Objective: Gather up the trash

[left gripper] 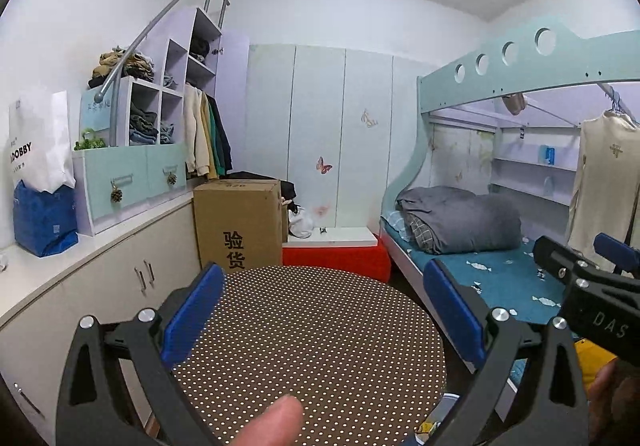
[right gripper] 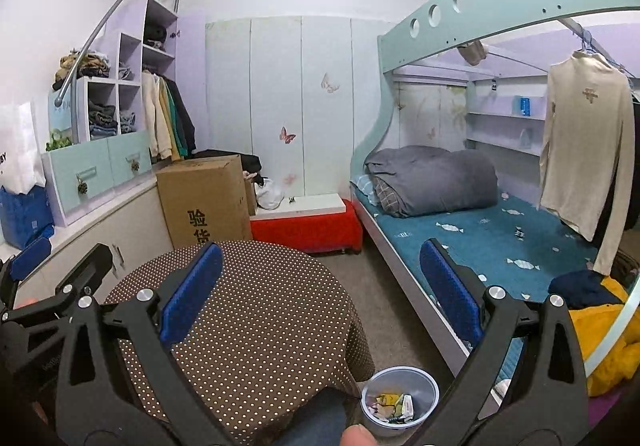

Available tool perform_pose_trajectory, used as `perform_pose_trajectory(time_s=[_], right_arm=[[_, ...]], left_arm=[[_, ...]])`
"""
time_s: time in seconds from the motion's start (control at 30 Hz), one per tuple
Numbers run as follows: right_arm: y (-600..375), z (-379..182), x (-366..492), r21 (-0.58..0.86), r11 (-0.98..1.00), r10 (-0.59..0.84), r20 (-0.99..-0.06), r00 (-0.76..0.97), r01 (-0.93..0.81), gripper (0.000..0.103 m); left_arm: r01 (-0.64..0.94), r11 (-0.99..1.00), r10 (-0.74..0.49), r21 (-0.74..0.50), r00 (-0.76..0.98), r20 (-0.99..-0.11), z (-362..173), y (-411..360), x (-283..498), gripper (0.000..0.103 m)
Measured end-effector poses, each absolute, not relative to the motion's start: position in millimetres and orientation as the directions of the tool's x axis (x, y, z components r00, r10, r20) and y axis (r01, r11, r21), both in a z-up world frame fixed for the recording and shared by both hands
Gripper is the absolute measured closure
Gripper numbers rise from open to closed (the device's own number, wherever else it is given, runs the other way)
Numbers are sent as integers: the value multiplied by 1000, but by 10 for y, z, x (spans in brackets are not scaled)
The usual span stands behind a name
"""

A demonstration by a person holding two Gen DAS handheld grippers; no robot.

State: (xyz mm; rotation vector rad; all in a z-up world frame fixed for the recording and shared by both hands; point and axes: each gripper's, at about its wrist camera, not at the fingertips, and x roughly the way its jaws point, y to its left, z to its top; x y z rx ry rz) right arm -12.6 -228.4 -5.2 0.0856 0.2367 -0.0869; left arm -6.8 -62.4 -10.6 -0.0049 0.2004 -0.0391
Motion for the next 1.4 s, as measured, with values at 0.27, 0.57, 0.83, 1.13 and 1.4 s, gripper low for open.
perform_pose_trajectory(time_s=[0.27,0.57,0.83,1.13,1.4], right_arm=[[-2247,-52,-153,54,994,-81,-231,970,95,6],[-2227,-83,-152,51,994,-78,-233,969,92,6],[-2243,-86,-135,50,994,-79,-233,969,93,6],[-2255,-94,-131,52,994,-79,-234,969,94,6],[-2234,-82,-119,48,995,-71,-236,969,85,6]], left_arm=[[30,1000,-30,-4,980,-197,-139,-626,-109,5],[28,1000,-29,-8,977,-213,-167,-633,-75,5],[36,999,-38,-11,976,-216,-149,-604,-57,5],[44,999,-45,-7,979,-198,-164,-575,-62,5],[29,1000,-29,-3,976,-214,-158,-568,-26,5]])
